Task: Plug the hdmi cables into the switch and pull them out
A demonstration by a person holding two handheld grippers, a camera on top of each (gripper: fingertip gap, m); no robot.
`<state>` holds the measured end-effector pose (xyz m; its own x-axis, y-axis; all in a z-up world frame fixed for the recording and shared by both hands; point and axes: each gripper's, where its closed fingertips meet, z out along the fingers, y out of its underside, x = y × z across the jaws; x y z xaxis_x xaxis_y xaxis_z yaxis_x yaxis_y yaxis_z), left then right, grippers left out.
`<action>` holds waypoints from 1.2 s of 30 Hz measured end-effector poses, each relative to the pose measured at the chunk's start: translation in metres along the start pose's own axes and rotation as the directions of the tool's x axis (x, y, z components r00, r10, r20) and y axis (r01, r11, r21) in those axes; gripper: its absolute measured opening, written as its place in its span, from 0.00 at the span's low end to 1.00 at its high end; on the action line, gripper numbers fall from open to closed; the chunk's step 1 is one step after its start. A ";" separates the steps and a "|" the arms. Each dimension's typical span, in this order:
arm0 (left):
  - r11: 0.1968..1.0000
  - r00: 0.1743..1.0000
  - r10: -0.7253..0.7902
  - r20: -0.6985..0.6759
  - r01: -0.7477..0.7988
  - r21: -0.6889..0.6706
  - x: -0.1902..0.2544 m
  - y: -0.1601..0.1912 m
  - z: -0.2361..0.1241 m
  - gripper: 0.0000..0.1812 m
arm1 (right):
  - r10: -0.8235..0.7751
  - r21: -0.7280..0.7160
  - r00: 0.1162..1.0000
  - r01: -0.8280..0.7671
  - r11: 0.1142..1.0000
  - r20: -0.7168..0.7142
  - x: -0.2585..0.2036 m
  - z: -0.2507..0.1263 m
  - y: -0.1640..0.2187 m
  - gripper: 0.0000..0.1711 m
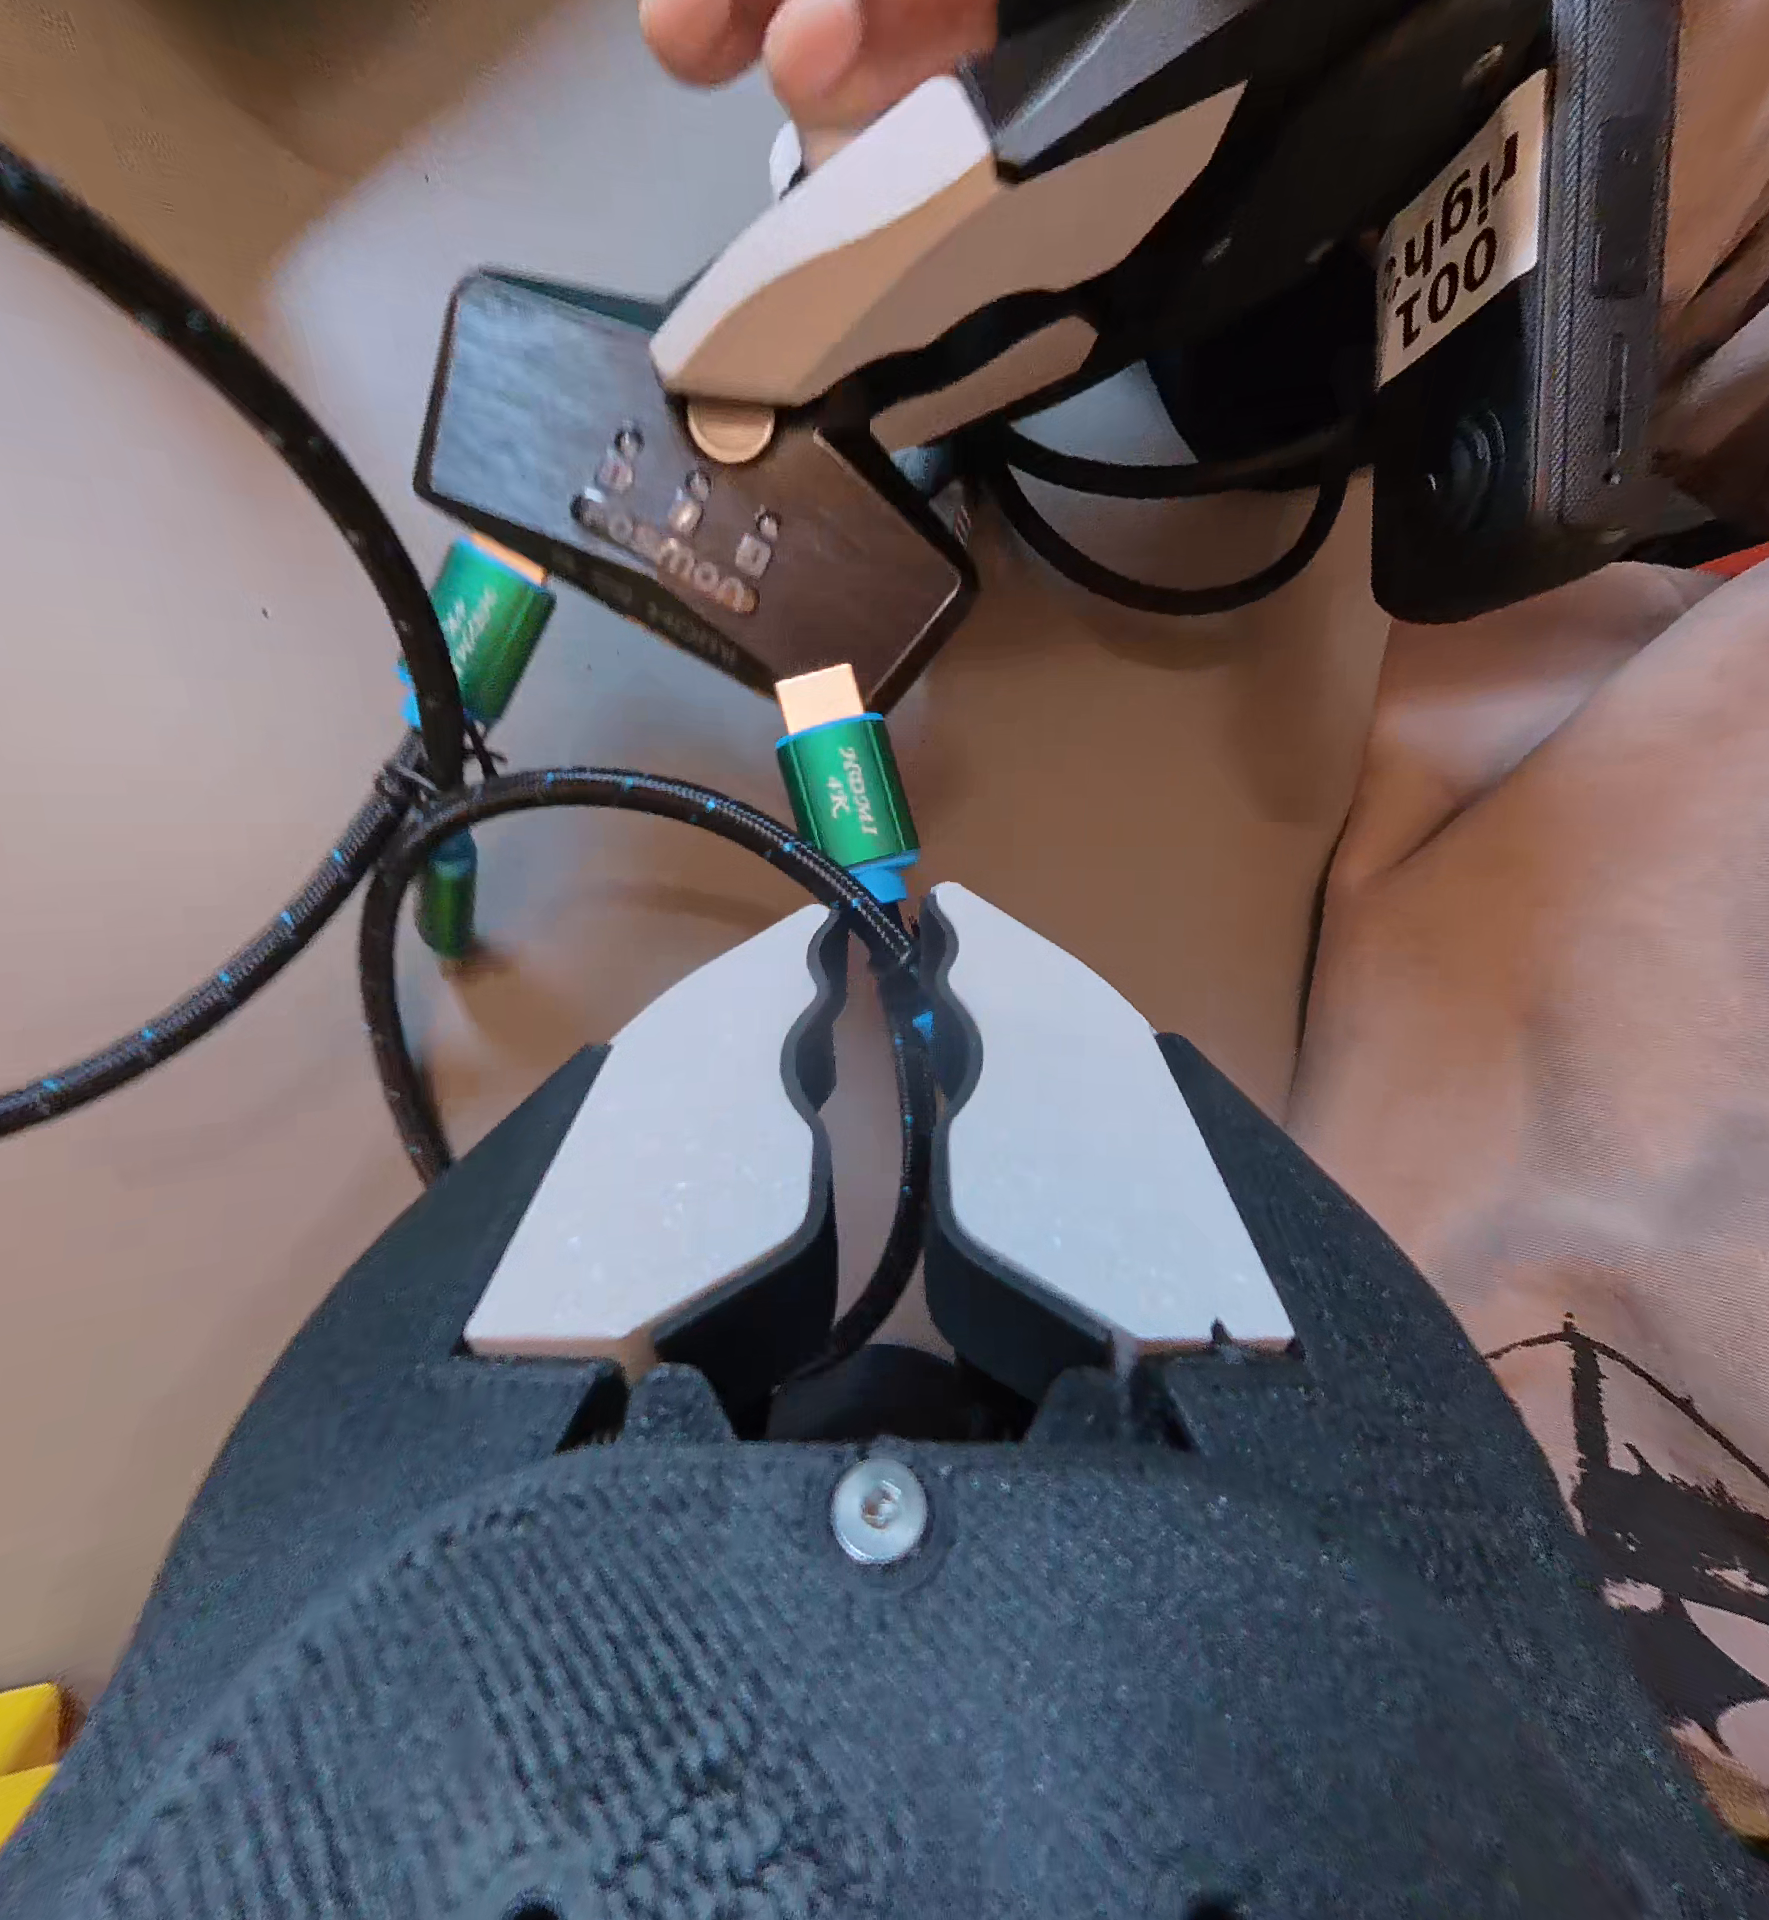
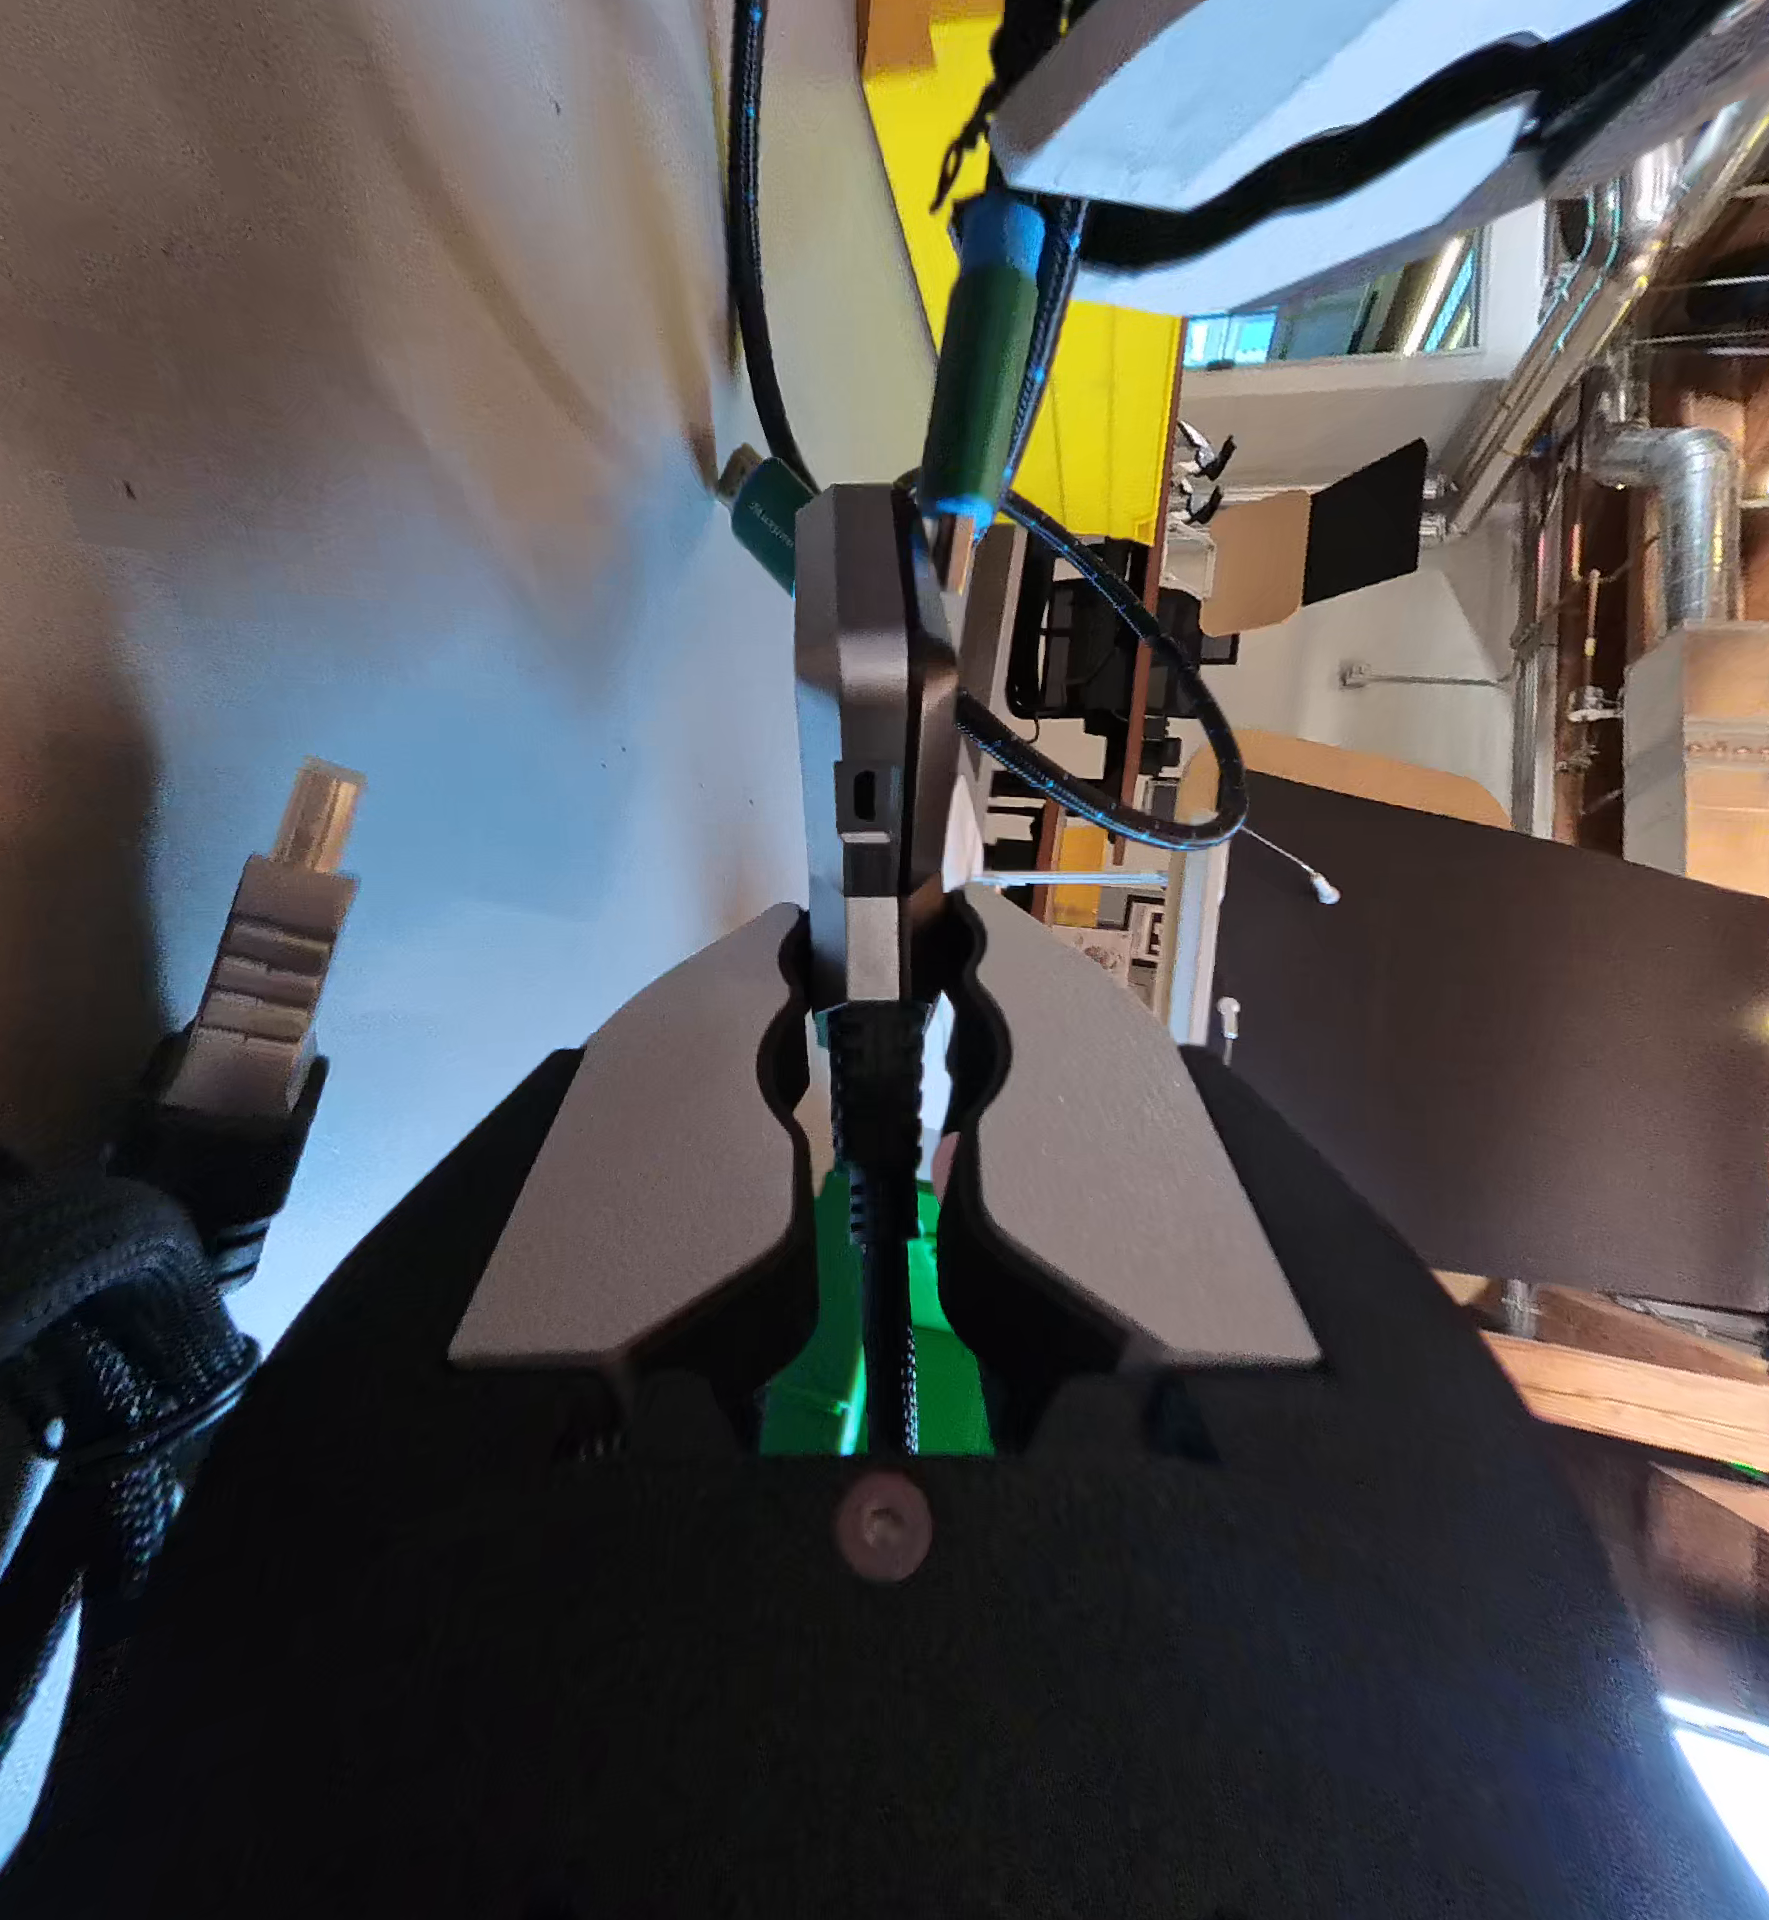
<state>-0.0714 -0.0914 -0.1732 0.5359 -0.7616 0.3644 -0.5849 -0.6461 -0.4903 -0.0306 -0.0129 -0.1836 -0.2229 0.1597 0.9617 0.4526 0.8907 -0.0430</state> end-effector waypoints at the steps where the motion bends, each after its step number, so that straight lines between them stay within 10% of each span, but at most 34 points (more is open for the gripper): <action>1: 1.000 0.999 0.023 0.022 -0.023 -0.002 0.000 -0.002 -0.001 0.08 | 0.029 0.008 0.999 -0.029 1.000 0.017 -0.001 0.000 0.000 0.13; 13: 0.957 0.860 0.289 0.420 -0.270 -0.107 -0.006 0.000 -0.046 0.06 | 0.333 0.049 0.931 -0.344 0.938 0.151 0.002 -0.012 0.018 0.13; 17: 0.909 0.650 0.391 0.652 -0.383 -0.164 -0.014 -0.018 -0.078 0.06 | 0.345 0.012 0.898 -0.362 0.932 0.274 -0.019 -0.009 0.014 0.13; 27: 0.910 0.786 0.413 0.460 -0.377 -0.173 -0.021 -0.005 0.003 0.06 | 0.462 0.149 0.825 -0.527 0.837 0.326 -0.005 -0.016 -0.011 0.13; 36: 0.969 0.950 0.224 0.219 -0.242 0.058 -0.011 -0.021 0.000 0.06 | 0.461 0.200 0.843 -0.520 0.830 0.277 0.002 -0.020 -0.007 0.13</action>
<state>-0.0652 -0.0698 -0.1667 0.5109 -0.8573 0.0627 -0.6612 -0.4385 -0.6086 -0.0170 -0.0274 -0.1756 -0.2186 0.6636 0.7155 0.3190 0.7415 -0.5903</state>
